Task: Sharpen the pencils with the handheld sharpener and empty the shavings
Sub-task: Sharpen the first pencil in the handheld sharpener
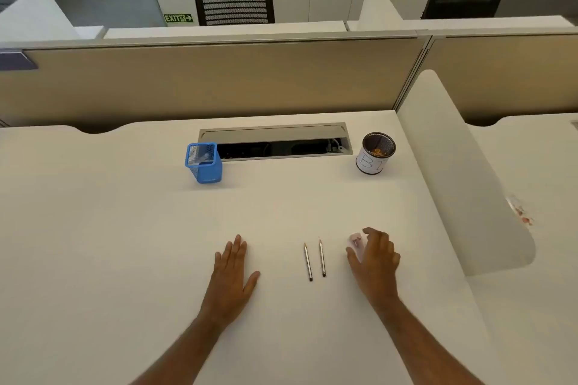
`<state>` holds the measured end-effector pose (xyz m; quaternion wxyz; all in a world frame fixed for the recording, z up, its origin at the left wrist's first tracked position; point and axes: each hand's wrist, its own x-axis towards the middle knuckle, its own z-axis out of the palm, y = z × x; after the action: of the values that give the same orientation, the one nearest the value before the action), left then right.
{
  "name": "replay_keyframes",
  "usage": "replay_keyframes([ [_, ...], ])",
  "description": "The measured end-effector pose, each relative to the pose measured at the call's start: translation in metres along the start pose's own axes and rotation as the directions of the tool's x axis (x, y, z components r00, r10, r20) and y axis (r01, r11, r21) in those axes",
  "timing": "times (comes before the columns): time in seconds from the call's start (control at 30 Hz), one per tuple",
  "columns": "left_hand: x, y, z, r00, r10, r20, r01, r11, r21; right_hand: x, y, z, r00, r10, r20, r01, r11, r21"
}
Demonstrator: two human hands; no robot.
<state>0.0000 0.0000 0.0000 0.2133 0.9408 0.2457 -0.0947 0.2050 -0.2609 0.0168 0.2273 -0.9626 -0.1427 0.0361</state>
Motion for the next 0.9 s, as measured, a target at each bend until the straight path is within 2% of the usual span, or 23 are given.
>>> replay_keyframes([
  [0.07, 0.001, 0.003, -0.002, 0.998, -0.011, -0.060, 0.006, 0.997, -0.083, 0.005, 0.002, -0.006, 0.992, 0.109, 0.068, -0.112, 0.993, 0.032],
  [0.2, 0.001, 0.023, -0.004, 0.996, -0.035, -0.088, 0.010, 0.962, -0.273, 0.006, 0.009, -0.005, 0.971, 0.155, 0.183, -0.175, 0.980, 0.096],
  [0.33, 0.002, 0.049, -0.010, 0.991, -0.038, -0.131, -0.015, 0.923, -0.385, 0.007, 0.008, -0.001, 0.973, 0.161, 0.168, -0.195, 0.956, 0.219],
  [0.43, 0.003, 0.071, -0.021, 0.992, -0.077, -0.103, 0.012, 0.854, -0.521, 0.006, -0.003, -0.002, 0.975, 0.154, 0.162, -0.202, 0.917, 0.344],
  [0.53, 0.003, 0.091, -0.034, 0.991, -0.102, -0.085, 0.019, 0.744, -0.668, -0.001, -0.026, -0.007, 0.980, 0.091, 0.177, -0.166, 0.866, 0.472],
  [0.7, 0.002, 0.108, -0.050, 0.987, -0.136, -0.087, 0.013, 0.602, -0.798, -0.032, -0.065, -0.013, 0.969, -0.075, 0.236, -0.061, 0.853, 0.519],
  [0.8, 0.000, 0.111, -0.058, 0.983, -0.136, -0.123, -0.024, 0.571, -0.821, -0.047, -0.083, -0.017, 0.939, -0.190, 0.287, -0.013, 0.812, 0.583],
  [0.9, -0.004, 0.105, -0.061, 0.974, -0.131, -0.183, -0.074, 0.583, -0.809, -0.052, -0.093, -0.018, 0.926, -0.237, 0.294, 0.011, 0.796, 0.605],
])
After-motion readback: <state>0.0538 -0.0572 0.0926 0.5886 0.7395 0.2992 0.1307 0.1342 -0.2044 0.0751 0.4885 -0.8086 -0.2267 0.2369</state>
